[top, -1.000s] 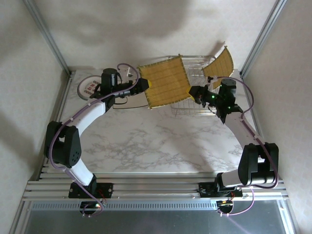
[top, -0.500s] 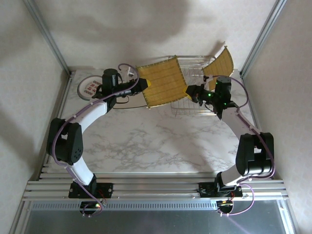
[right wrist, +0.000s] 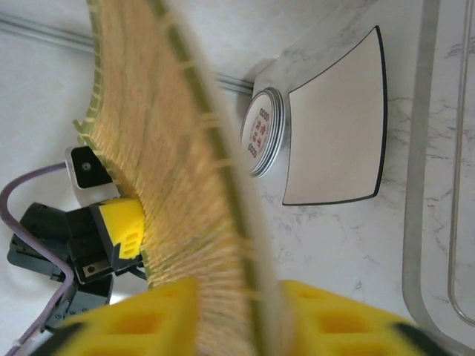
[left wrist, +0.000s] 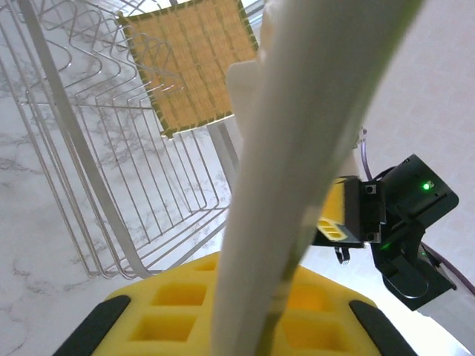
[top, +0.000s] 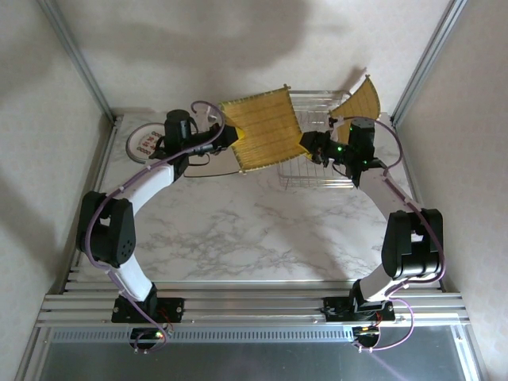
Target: Unload the plates from the dish rack
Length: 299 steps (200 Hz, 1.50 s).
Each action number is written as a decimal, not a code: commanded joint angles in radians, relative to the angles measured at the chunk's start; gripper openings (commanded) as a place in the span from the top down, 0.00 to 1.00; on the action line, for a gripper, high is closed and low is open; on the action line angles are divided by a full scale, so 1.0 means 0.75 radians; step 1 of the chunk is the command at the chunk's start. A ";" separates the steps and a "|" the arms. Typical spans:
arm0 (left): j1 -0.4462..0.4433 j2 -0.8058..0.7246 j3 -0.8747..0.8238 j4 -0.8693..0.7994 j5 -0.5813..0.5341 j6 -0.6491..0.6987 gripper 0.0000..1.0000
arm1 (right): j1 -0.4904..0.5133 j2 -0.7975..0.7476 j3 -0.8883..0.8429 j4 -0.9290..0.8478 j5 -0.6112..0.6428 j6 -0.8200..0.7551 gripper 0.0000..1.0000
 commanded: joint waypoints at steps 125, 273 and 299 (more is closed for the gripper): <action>0.070 -0.365 -0.450 0.502 -0.829 -0.335 1.00 | -0.008 -0.073 0.720 -1.463 1.105 -0.957 0.01; -0.155 -0.167 -0.604 0.684 -1.908 -0.795 1.00 | -0.009 0.013 0.854 -1.646 1.248 -1.072 0.01; -0.173 -0.057 -0.568 0.724 -1.899 -0.819 1.00 | -0.010 0.068 0.889 -1.694 1.304 -1.095 0.01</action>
